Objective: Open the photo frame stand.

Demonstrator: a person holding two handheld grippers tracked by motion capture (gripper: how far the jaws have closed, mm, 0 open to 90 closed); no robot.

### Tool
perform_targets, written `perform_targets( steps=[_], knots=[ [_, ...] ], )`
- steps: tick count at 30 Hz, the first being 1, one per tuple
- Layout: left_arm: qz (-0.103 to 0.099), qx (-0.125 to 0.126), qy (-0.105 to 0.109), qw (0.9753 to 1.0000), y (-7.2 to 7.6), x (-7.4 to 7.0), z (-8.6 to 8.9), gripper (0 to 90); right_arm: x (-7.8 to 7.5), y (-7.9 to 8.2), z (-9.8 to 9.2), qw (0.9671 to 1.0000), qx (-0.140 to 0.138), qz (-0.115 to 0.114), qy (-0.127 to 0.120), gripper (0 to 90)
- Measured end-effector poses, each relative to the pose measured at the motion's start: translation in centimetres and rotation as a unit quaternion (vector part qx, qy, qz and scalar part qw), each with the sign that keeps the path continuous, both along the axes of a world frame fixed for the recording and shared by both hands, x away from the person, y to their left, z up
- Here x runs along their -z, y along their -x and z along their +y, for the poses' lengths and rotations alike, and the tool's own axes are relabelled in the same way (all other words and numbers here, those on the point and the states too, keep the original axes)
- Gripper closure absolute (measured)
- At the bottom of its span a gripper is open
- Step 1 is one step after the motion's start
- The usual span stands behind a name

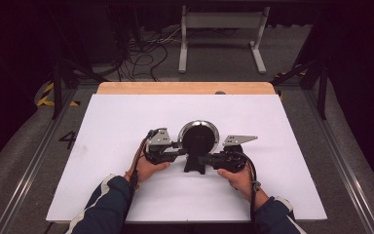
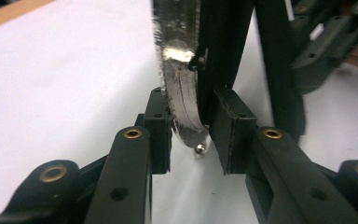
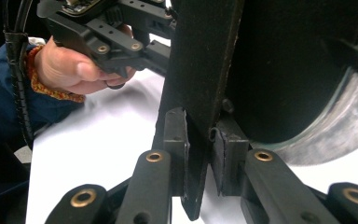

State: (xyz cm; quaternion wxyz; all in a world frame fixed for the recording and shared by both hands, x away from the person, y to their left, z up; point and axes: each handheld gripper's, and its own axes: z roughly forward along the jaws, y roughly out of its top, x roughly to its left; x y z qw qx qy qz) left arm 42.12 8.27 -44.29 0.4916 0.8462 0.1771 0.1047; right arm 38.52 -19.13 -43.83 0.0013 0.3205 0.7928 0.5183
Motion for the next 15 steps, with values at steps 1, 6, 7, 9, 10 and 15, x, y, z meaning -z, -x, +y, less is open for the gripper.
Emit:
perform_targets(
  steps=[1,6,7,9,10,15],
  knots=[
    [-0.003,-0.004,-0.003,1.0,-0.02,0.02,0.02,70.2,-0.03,0.05,0.08,1.0,-0.002,0.0,0.002,77.9],
    [-0.017,-0.022,-0.012,0.9995,-0.22,0.24,0.28,71.9,-0.03,0.22,0.6,0.9998,-0.01,-0.001,0.015,77.8],
    [-0.018,-0.023,-0.012,0.9995,-0.2,0.24,0.24,71.9,-0.07,0.21,0.63,0.9998,-0.009,0.001,0.018,77.8],
    [-0.025,-0.025,-0.019,0.9992,-0.15,0.21,0.11,72.0,-0.04,0.15,0.53,0.9998,-0.009,0.004,0.016,77.7],
    [-0.026,-0.026,-0.02,0.9991,-0.13,0.23,0.07,72.1,-0.03,0.12,0.49,0.9998,-0.009,0.006,0.015,77.6],
    [-0.036,-0.033,-0.031,0.9983,-0.12,0.24,-0.15,72.1,-0.11,0.19,0.48,0.9998,-0.006,0.008,0.019,77.5]
  ],
)
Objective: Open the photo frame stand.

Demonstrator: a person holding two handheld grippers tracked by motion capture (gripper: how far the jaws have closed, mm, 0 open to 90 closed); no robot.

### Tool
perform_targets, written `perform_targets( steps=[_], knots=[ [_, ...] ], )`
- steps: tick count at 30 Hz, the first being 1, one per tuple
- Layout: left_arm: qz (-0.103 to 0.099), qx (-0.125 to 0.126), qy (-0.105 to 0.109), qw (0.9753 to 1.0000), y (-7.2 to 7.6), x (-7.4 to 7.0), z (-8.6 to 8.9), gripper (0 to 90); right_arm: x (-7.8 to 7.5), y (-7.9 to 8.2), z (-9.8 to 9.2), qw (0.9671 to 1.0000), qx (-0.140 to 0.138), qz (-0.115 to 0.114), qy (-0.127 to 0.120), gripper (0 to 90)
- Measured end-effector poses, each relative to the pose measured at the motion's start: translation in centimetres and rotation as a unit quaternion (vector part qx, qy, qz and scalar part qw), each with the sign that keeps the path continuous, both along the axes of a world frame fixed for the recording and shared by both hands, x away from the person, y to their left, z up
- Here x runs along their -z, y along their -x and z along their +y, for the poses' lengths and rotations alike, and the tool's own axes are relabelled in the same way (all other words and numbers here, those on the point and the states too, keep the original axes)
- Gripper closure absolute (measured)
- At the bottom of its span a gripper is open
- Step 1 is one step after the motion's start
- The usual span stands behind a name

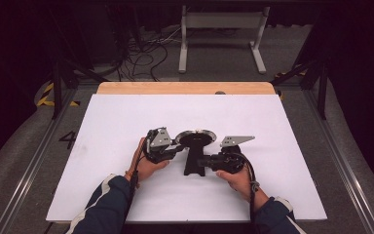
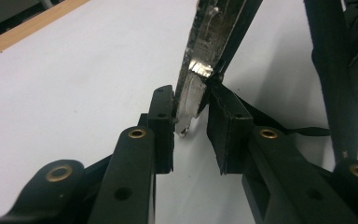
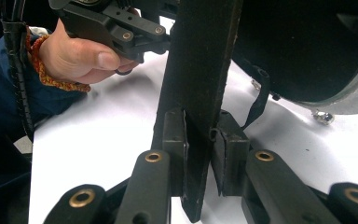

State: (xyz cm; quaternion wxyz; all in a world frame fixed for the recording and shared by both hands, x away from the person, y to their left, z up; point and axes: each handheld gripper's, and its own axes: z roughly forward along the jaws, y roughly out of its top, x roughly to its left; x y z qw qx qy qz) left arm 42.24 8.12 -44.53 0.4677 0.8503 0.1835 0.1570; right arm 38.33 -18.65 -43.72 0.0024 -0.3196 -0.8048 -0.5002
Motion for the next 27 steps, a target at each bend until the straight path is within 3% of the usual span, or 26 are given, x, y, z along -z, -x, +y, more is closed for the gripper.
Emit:
perform_targets(
  steps=[12,27],
  knots=[
    [-0.016,-0.016,-0.016,0.9996,0.12,0.08,-0.32,72.1,0.14,0.02,-0.04,1.0,0.004,0.009,0.001,77.1],
    [-0.025,-0.031,-0.02,0.999,0.1,0.4,-0.69,71.9,0.04,0.23,0.19,0.9997,0.011,0.001,0.021,77.2]
  ],
)
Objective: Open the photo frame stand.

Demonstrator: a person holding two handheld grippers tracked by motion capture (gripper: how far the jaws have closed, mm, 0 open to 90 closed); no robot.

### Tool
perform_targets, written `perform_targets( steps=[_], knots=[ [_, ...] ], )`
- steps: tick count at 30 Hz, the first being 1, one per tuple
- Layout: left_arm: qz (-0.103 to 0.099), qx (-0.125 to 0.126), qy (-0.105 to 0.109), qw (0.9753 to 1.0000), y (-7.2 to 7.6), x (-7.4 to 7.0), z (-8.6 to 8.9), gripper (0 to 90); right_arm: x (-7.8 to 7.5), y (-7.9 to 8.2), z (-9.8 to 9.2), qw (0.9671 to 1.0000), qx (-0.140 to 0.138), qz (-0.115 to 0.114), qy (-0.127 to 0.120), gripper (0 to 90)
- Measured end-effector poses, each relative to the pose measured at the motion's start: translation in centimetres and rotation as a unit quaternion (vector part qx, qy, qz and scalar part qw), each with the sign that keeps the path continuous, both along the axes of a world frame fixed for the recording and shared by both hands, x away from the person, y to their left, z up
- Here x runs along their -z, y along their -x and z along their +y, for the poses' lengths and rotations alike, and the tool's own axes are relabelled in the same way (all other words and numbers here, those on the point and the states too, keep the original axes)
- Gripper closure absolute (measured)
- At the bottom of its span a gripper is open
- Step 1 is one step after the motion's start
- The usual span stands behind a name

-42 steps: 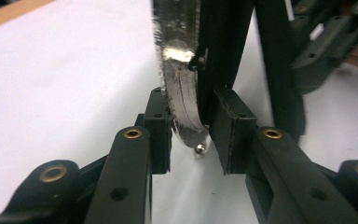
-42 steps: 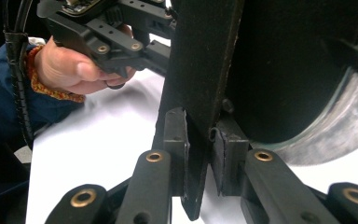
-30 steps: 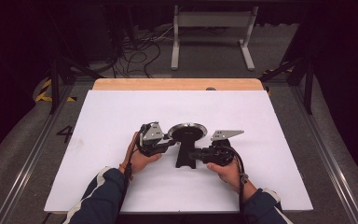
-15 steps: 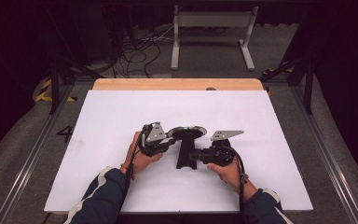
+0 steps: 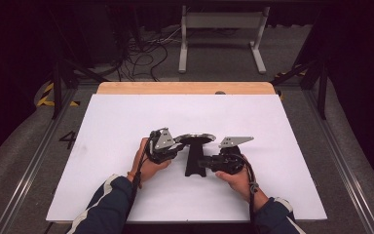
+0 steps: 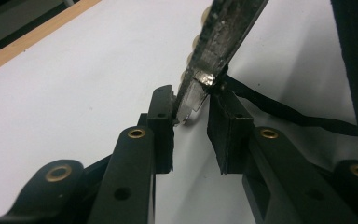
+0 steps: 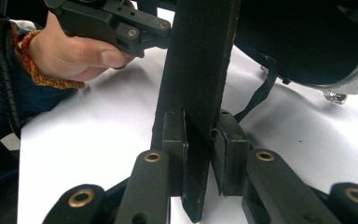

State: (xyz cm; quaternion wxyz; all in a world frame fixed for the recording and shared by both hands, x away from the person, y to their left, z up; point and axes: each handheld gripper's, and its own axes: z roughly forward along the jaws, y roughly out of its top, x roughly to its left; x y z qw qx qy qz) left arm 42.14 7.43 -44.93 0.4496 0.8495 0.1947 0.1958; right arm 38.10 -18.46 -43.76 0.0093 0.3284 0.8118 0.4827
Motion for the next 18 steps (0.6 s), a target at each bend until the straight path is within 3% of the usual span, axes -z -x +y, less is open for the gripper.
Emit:
perform_targets(
  steps=[10,18],
  knots=[
    [-0.004,0.001,-0.001,1.0,-0.16,0.17,-0.01,71.3,0.19,0.25,0.25,0.9998,0.004,-0.012,0.014,77.4],
    [-0.001,0.005,0.002,1.0,-0.05,0.15,0.07,71.2,0.31,0.33,0.08,0.9999,0.002,-0.013,0.011,77.6]
  ],
)
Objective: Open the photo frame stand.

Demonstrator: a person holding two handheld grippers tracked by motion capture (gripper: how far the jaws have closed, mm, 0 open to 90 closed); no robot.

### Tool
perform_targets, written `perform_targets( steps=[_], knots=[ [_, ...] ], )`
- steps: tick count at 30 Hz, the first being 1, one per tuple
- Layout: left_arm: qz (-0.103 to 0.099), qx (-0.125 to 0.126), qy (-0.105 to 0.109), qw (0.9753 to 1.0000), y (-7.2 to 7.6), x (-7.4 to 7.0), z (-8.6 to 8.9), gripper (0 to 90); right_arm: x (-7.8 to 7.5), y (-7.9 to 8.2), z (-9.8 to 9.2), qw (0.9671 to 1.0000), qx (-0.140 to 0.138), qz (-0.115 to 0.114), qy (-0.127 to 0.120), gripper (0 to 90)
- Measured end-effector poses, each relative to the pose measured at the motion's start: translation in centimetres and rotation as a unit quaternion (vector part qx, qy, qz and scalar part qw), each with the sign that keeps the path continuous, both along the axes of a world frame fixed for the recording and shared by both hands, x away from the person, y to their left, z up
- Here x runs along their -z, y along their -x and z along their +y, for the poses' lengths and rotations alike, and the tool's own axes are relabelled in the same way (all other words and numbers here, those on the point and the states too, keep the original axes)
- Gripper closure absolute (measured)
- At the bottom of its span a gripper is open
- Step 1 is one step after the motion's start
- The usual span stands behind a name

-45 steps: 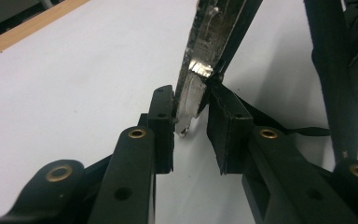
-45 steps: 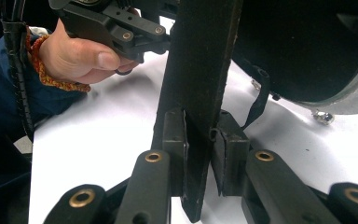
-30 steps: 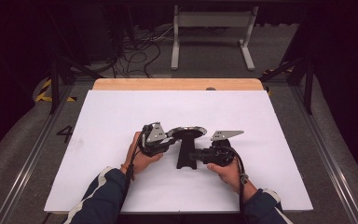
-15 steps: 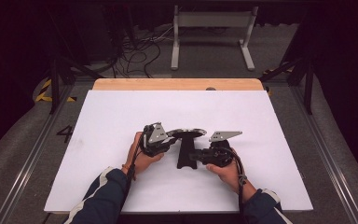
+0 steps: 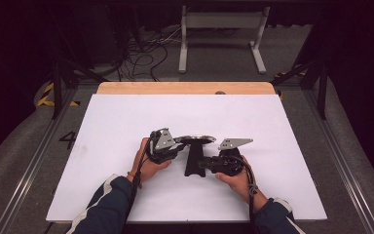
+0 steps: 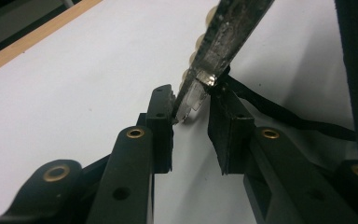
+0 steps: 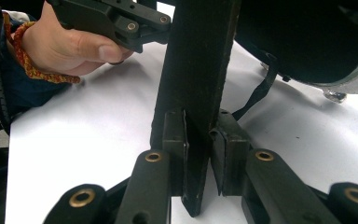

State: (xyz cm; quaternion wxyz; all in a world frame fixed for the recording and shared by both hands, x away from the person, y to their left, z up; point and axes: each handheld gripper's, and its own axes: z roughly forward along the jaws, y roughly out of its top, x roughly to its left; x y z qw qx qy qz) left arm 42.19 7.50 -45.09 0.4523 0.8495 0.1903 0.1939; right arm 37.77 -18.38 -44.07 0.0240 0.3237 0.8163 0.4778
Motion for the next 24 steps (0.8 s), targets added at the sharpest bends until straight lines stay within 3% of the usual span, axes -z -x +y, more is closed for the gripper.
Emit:
perform_targets(
  steps=[5,19,24],
  knots=[
    [0.007,0.005,0.009,0.9999,-0.1,0.0,0.2,71.7,0.1,0.1,-0.1,1.0,-0.001,-0.004,0.001,77.6],
    [-0.011,0.017,-0.009,0.9998,0.6,-0.9,1.1,67.2,-0.2,0.5,-0.1,0.9995,0.008,-0.023,0.022,76.0],
    [-0.008,0.016,-0.002,0.9998,0.9,-1.2,1.6,63.9,-0.6,0.7,-0.3,0.999,0.012,-0.035,0.024,72.6]
  ],
)
